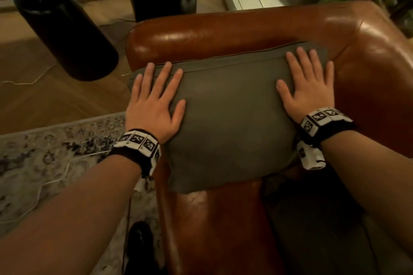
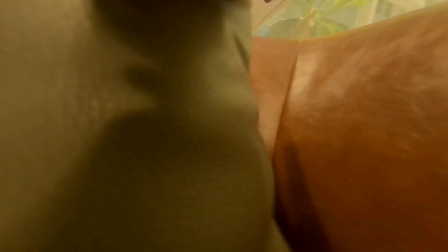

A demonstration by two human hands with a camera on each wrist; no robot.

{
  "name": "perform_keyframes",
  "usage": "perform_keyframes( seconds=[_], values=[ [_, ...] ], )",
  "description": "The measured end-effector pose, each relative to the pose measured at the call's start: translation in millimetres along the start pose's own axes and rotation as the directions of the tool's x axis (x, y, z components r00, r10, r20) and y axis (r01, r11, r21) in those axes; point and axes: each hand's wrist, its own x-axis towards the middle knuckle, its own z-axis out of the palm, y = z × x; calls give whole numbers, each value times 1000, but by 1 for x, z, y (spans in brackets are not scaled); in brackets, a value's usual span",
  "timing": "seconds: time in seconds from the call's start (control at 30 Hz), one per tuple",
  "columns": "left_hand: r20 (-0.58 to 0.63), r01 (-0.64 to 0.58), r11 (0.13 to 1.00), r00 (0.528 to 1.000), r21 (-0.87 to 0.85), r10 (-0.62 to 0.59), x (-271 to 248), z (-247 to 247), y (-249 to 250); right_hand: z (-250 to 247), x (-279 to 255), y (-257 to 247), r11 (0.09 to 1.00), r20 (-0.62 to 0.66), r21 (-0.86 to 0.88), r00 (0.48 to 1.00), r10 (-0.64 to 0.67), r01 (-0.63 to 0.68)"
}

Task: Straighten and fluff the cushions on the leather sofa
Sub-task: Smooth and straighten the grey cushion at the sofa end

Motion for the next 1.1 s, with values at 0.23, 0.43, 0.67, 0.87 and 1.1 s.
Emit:
perform_keyframes(
  seconds=[0.23, 0.43, 0.67, 0.87, 1.1],
  values=[
    [-101, 143, 986, 983, -86, -152, -37, -9, -2, -9, -42, -33, 983, -208, 66, 966, -156, 173],
    [24, -191, 981, 981, 28, 191, -33, 15, 32, 28, -64, -80, 920, -124, -3, 913, -388, 391],
    [31, -272, 962, 962, 35, 271, -16, 10, 6, 22, -71, -73, 916, -237, 44, 895, -379, 400],
    [66, -364, 930, 931, 55, 360, -7, 5, -13, 82, -140, -161, 604, 10, -139, 611, -792, 785],
    [77, -363, 929, 931, 74, 358, -16, 9, -12, 122, -192, -179, 444, 475, -166, 466, -746, 880]
  ],
)
